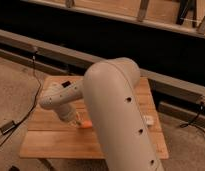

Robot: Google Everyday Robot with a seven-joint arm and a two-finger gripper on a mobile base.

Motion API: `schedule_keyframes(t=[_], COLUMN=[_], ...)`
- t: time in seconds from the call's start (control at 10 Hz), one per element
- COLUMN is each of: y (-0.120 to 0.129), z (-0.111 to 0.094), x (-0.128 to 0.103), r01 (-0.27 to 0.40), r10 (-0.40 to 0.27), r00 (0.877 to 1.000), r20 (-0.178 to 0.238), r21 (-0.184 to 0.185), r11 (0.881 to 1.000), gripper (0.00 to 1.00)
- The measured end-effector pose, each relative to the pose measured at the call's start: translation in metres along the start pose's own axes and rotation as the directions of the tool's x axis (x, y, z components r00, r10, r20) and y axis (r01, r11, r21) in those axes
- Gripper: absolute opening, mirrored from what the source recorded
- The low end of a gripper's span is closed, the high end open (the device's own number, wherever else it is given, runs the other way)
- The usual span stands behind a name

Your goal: Drag the pepper across the table

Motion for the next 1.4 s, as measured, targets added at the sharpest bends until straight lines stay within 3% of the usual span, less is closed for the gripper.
schedule_keyframes(t=[0.6,1.4], y=[0.045,0.147], z=[0.003,0.011], x=[0.014,0.012], r01=[0.073,0.132], r10=[-0.073,-0.132], r00=[0.997,0.991], r20=[-0.013,0.001], r21=[-0.01,-0.014], r11=[0.997,0.991], gripper=[0.06,0.06])
